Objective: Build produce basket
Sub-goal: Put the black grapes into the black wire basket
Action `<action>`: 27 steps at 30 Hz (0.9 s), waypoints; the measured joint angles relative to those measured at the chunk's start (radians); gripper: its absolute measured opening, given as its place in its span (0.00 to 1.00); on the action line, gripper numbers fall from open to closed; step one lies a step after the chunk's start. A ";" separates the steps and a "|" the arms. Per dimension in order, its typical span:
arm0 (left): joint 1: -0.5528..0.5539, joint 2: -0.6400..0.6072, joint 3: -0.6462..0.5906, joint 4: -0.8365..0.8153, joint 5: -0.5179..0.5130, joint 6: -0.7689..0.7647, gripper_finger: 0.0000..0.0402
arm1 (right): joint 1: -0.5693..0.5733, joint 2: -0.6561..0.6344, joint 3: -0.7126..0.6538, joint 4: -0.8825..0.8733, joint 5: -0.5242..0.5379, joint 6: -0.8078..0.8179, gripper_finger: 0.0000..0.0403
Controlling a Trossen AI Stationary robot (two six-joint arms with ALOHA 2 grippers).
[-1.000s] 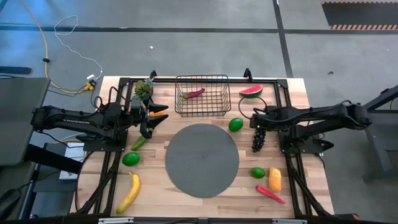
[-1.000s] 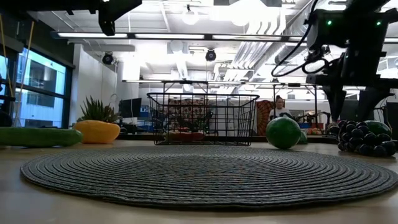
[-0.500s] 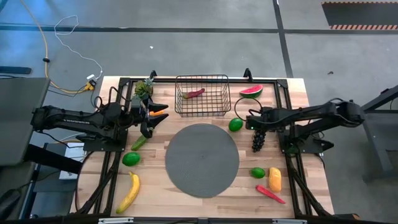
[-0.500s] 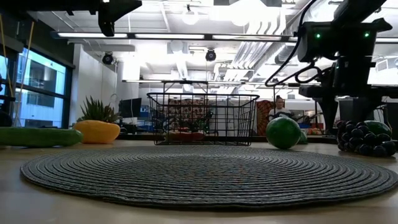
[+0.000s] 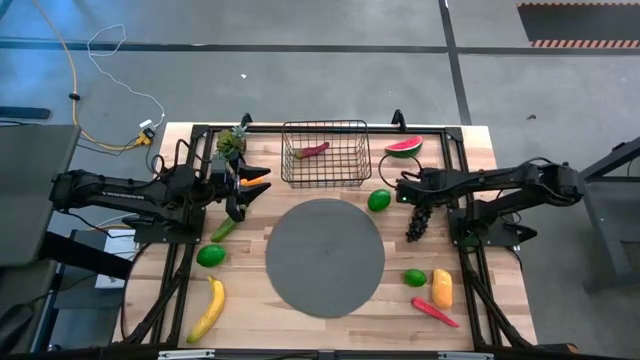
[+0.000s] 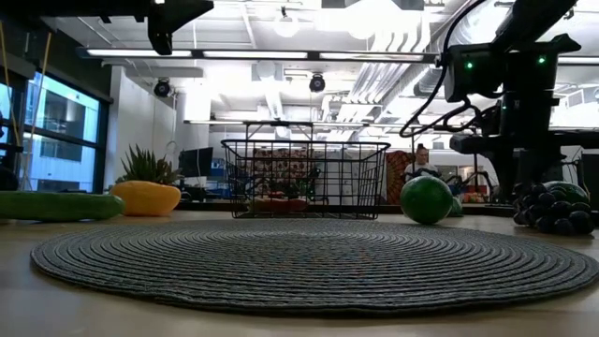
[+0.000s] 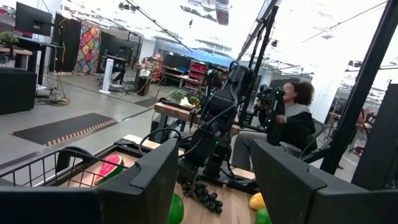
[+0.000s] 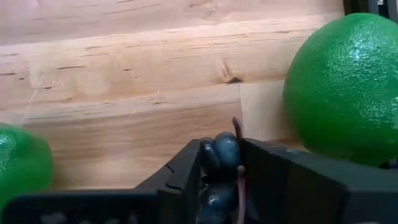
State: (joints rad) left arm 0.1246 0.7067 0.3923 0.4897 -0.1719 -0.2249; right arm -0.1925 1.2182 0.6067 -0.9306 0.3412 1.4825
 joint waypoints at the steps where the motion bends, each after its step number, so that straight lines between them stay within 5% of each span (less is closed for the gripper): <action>1: 0.000 0.000 0.000 0.000 0.000 0.000 0.48 | 0.000 0.000 0.000 0.000 0.000 -0.001 0.20; 9: 0.000 0.000 0.000 0.000 0.000 -0.008 0.48 | 0.002 -0.001 0.000 0.000 -0.001 -0.018 0.02; 27: 0.000 0.000 0.000 0.000 -0.015 -0.008 0.48 | 0.003 -0.002 0.145 -0.108 0.031 -0.179 0.00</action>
State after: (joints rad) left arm 0.1249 0.7067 0.3923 0.4896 -0.1870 -0.2325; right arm -0.1894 1.2163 0.7518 -1.0385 0.3718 1.3040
